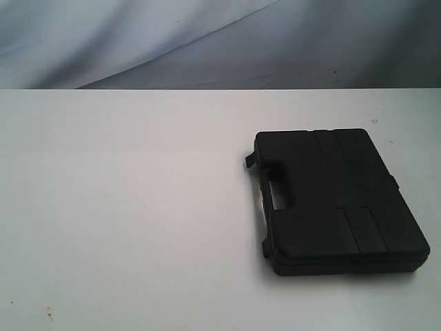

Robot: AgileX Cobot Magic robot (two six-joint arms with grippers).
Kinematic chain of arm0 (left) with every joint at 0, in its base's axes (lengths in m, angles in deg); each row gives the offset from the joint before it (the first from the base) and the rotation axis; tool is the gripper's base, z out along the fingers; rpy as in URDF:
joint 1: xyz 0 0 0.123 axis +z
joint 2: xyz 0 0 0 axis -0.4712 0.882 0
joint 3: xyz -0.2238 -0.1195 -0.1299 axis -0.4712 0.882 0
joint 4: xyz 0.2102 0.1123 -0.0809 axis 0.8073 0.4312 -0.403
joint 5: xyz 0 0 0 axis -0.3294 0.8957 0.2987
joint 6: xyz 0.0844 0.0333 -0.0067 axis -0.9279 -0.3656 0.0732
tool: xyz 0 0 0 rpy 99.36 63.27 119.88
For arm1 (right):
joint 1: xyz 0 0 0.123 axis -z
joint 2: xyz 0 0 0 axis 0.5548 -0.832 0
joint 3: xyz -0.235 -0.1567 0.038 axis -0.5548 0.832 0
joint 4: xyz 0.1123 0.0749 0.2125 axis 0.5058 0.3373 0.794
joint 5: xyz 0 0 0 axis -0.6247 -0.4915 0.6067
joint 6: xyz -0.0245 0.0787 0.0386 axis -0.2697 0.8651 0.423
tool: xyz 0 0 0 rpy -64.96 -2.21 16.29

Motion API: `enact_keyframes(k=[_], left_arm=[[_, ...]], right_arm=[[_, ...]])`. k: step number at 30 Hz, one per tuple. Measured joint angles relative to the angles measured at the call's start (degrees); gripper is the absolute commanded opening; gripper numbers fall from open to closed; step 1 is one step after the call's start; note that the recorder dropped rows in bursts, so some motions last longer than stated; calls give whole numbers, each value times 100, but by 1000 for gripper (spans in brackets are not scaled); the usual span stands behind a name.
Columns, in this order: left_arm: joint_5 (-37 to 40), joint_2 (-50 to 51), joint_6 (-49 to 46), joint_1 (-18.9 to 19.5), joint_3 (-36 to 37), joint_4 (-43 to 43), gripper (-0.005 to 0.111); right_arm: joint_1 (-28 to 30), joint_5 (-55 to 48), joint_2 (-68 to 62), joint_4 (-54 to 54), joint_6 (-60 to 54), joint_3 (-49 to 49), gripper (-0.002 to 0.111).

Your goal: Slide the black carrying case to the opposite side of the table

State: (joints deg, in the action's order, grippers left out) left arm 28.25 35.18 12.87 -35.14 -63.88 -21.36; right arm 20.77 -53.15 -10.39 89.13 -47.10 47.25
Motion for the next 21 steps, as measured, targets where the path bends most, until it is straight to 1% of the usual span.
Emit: enact_keyframes(k=[12, 21], left_arm=[[0, 0, 0, 0, 0, 0, 1], [0, 0, 0, 0, 0, 0, 1]], right_arm=[[0, 0, 0, 0, 63, 0, 0], [0, 261, 0, 0, 1057, 0, 0]])
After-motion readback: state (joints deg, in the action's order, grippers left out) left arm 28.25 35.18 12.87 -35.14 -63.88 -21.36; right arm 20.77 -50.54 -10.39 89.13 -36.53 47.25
